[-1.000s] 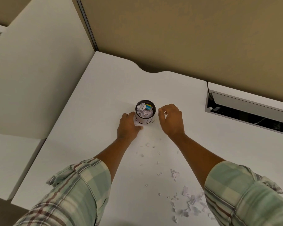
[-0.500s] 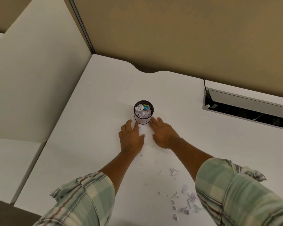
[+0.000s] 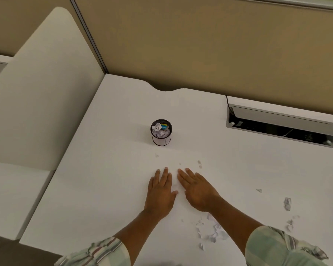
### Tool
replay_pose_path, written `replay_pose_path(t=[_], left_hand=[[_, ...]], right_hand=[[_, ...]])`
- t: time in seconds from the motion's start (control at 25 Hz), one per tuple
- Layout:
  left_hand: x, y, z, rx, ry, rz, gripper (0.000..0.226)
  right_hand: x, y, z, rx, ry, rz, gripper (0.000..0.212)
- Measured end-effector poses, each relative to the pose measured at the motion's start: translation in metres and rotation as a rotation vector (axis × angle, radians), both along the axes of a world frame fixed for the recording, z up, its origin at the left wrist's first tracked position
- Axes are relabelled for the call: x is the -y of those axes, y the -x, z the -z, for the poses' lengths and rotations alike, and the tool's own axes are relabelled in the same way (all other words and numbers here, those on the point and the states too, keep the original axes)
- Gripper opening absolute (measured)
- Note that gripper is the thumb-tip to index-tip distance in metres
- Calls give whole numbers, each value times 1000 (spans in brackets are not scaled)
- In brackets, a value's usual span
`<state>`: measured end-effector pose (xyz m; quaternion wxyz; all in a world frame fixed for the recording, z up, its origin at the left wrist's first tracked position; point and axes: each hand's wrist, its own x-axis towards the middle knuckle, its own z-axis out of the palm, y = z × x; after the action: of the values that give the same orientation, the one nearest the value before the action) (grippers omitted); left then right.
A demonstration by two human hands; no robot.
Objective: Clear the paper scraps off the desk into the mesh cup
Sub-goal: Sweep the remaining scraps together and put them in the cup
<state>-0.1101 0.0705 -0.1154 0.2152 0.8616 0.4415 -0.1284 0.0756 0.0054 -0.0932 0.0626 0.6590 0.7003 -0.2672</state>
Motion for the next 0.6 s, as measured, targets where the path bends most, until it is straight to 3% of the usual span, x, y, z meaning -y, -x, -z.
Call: replay_pose_path(t=[0.16,0.28,0.4,0.6], left_hand=[[34,5,-2,-9,44,43,76],[36,4,-12,110,88,-33,73],[4,1,-22,211,31,-157,69],[-66,-8,-32,141,89,-256,81]], right_hand=[[47,-4,1,-2,1,18,61],[57,-9,-4,-47,-12,66,59],[37,-24,-13,-56,-81,208,60],[-11,-46,-17,-29,18,387,70]])
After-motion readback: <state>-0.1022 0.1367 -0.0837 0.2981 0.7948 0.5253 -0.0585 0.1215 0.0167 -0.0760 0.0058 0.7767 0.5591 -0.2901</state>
